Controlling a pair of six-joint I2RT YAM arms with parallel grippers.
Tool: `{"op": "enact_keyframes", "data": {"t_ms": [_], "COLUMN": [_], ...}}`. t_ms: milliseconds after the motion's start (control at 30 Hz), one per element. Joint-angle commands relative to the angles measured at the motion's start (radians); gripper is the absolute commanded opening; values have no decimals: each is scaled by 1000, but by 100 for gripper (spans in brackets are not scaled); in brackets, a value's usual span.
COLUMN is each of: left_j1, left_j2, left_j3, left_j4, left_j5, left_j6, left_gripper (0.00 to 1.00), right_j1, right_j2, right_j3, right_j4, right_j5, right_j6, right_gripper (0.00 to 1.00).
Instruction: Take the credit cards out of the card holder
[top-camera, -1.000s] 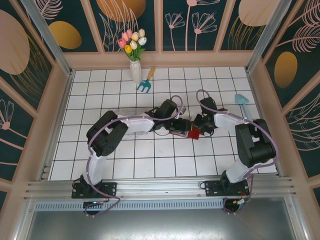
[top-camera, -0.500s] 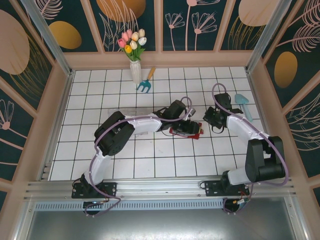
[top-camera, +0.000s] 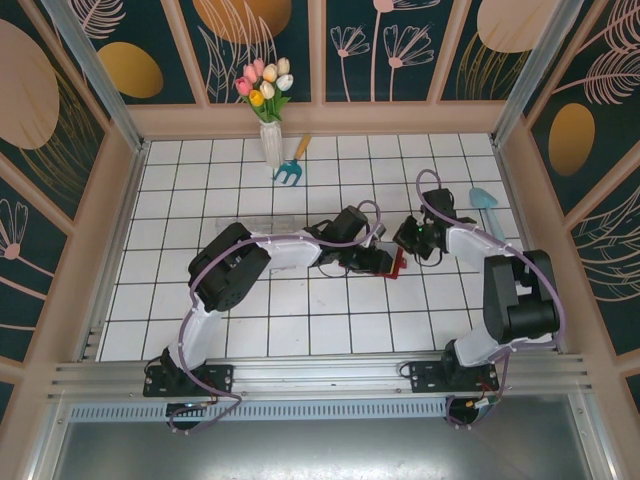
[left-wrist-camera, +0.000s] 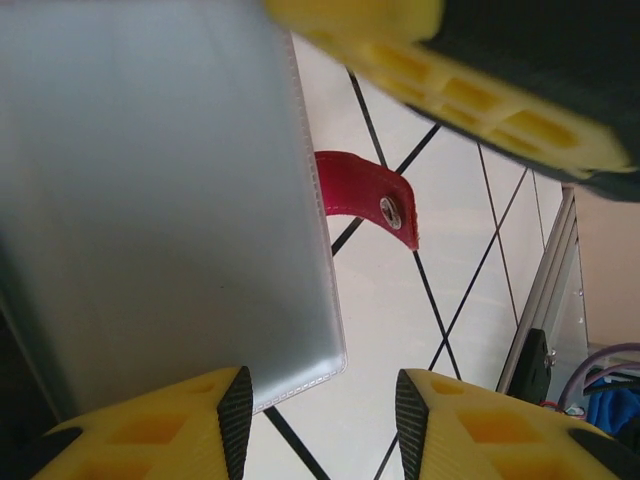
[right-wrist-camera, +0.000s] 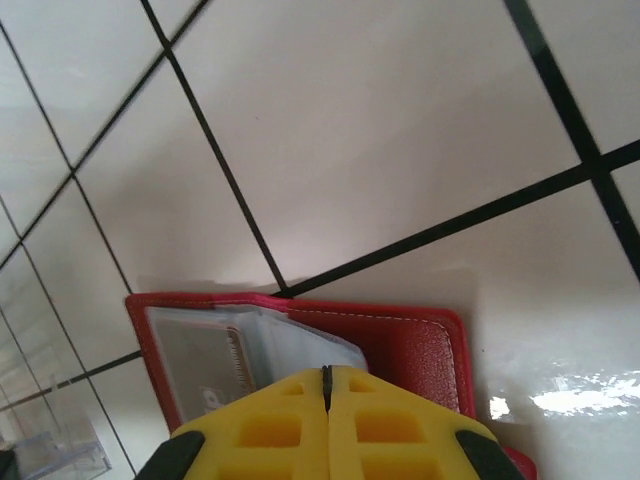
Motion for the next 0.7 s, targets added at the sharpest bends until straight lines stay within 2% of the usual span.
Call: {"op": "enact_keyframes", "data": {"t_ms": [0,167,300,433,667], "left_j1": [3,44,96,140,148], "left_j2": [-45,-113,-164,-163,-107], "left_j3": [-18,-34,-65,-95,-87], "left_j4": [7,5,-37,-66,-112], "left_j5": [-16,-53,-107,-131,-183], "left_j6": [18,-3,32,54,94], "left_gripper": [45,45,44,38,33], "right_j1": [-3,-3,7,34,88], "right_j2": [48,82,73,58,29], "right_j3": [-31,-47,-44,-20,23], "right_j4": [31,16,2,-15,-24], "right_j5": [-40,2,35,59,55], "right_j6": [7,-15,-40,-54,-43], "right_gripper": [5,5,5,6,10]}}
